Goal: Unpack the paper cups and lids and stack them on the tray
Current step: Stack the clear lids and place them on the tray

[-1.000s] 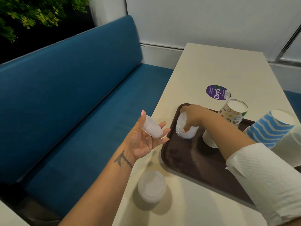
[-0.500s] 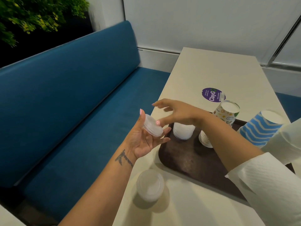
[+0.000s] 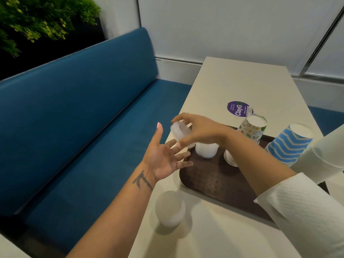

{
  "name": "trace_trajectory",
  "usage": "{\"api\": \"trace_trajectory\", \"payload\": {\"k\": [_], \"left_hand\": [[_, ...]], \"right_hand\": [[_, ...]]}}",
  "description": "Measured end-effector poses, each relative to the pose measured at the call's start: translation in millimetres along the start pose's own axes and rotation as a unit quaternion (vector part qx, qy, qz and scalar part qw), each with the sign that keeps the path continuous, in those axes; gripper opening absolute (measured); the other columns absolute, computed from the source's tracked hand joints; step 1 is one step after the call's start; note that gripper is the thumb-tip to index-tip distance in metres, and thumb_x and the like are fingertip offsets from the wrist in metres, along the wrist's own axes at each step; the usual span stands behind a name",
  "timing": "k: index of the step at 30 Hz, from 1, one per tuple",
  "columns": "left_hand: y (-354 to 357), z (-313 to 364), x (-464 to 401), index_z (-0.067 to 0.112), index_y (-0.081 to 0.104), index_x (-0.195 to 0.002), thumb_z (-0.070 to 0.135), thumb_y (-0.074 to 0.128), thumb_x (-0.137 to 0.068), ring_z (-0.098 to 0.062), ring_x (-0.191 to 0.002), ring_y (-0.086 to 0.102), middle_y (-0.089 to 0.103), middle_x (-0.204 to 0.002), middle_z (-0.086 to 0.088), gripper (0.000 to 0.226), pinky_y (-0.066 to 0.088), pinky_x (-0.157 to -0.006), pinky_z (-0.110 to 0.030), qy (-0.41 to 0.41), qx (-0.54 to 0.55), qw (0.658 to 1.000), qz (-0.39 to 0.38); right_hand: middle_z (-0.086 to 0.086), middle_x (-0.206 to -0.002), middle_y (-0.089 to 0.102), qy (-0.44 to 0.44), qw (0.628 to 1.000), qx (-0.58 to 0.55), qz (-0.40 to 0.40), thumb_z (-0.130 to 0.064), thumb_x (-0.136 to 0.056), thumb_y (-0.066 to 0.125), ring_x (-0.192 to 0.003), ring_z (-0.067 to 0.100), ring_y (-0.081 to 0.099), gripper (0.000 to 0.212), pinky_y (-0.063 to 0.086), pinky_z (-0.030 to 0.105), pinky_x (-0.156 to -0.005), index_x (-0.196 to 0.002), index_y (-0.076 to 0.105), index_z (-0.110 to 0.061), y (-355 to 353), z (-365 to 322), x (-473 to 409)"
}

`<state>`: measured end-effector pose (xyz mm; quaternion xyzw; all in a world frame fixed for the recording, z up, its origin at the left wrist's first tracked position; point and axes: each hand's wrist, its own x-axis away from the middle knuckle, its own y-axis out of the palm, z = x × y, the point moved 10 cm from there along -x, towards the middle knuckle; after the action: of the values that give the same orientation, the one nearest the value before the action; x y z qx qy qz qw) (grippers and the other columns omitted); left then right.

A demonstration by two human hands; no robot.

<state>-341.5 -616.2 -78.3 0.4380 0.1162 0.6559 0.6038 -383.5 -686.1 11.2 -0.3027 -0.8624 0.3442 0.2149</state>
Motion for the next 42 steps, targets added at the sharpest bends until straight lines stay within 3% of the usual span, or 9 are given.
{"api": "trace_trajectory", "payload": {"k": [3,5,11,20,27,31,37,42], "left_hand": [[-13.5,1.8,-4.4,0.013,0.026,-0.149,0.073,0.043,-0.082,-0.032,-0.123,0.047,0.046,-0.141,-0.009,0.092,0.049,-0.089,-0.050,0.000,0.013,0.999,0.041],[-17.7,2.8,-5.8,0.014,0.030,-0.148,0.066,0.041,-0.087,-0.033,-0.131,0.043,0.045,-0.143,-0.008,0.081,0.047,-0.094,-0.049,-0.001,0.004,0.998,0.057],[-26.3,6.7,-10.3,0.015,0.050,-0.134,0.050,0.043,-0.095,-0.024,-0.121,0.054,0.059,-0.130,-0.002,0.053,0.047,-0.095,-0.047,0.013,-0.007,0.996,0.084],[-27.7,6.3,-14.2,0.015,0.056,-0.125,0.047,0.044,-0.095,-0.022,-0.112,0.059,0.064,-0.121,-0.001,0.045,0.050,-0.089,-0.042,0.012,0.001,0.997,0.082],[-29.4,7.9,-11.3,0.016,0.057,-0.123,0.047,0.043,-0.095,-0.024,-0.120,0.057,0.064,-0.124,-0.002,0.044,0.050,-0.090,-0.042,0.019,-0.004,0.996,0.088],[-31.7,11.7,-1.0,0.016,0.057,-0.123,0.046,0.043,-0.096,-0.024,-0.120,0.057,0.063,-0.126,-0.002,0.043,0.050,-0.090,-0.043,0.039,-0.003,0.995,0.090],[-42.5,17.8,28.9,0.018,0.061,-0.111,0.039,0.045,-0.098,-0.021,-0.113,0.058,0.064,-0.118,0.000,0.029,0.051,-0.089,-0.040,0.101,-0.033,0.986,0.125],[-62.5,13.4,58.6,0.017,0.061,-0.111,0.030,0.050,-0.096,-0.017,-0.099,0.061,0.067,-0.101,0.003,0.023,0.052,-0.084,-0.037,0.129,-0.033,0.975,0.180]], "right_hand": [[0.001,-0.135,0.047,0.055,0.990,0.105,0.073,-0.029,-0.072,0.080,-0.115,0.021,0.049,0.075,0.046,0.030,-0.090,-0.136,0.042,-0.027,-35.3,27.9,-8.1],[0.006,-0.135,0.046,0.102,0.979,0.163,0.072,-0.027,-0.073,0.080,-0.115,0.025,0.050,0.077,0.048,0.033,-0.091,-0.138,0.039,-0.025,-43.9,49.1,-12.1],[0.008,-0.132,0.046,0.169,0.958,0.231,0.012,-0.024,-0.073,0.080,-0.113,0.029,0.052,0.079,0.050,0.034,-0.090,-0.140,0.038,-0.024,-29.5,90.2,-21.3],[0.007,-0.138,0.045,0.182,0.957,0.227,-0.009,-0.025,-0.072,0.081,-0.118,0.029,0.050,0.081,0.050,0.035,-0.095,-0.141,0.038,-0.025,-19.6,107.5,-24.4],[0.008,-0.148,0.036,0.179,0.956,0.233,-0.017,-0.034,-0.073,0.081,-0.130,0.031,0.042,0.094,0.043,0.039,-0.102,-0.148,0.026,-0.024,-19.2,105.4,-21.6],[0.008,-0.154,0.027,0.138,0.966,0.207,0.066,-0.045,-0.074,0.077,-0.137,0.032,0.032,0.091,0.037,0.045,-0.106,-0.148,0.027,-0.025,-29.5,83.4,-15.0],[0.002,-0.141,0.045,0.042,0.974,0.146,0.167,-0.043,-0.080,0.071,-0.125,0.022,0.045,0.065,0.041,0.036,-0.099,-0.137,0.043,-0.026,-24.1,30.3,12.3],[-0.001,-0.130,0.052,0.009,0.991,0.074,0.109,-0.043,-0.078,0.072,-0.113,0.014,0.052,0.061,0.043,0.030,-0.097,-0.132,0.048,-0.030,24.9,4.7,43.9]]}}
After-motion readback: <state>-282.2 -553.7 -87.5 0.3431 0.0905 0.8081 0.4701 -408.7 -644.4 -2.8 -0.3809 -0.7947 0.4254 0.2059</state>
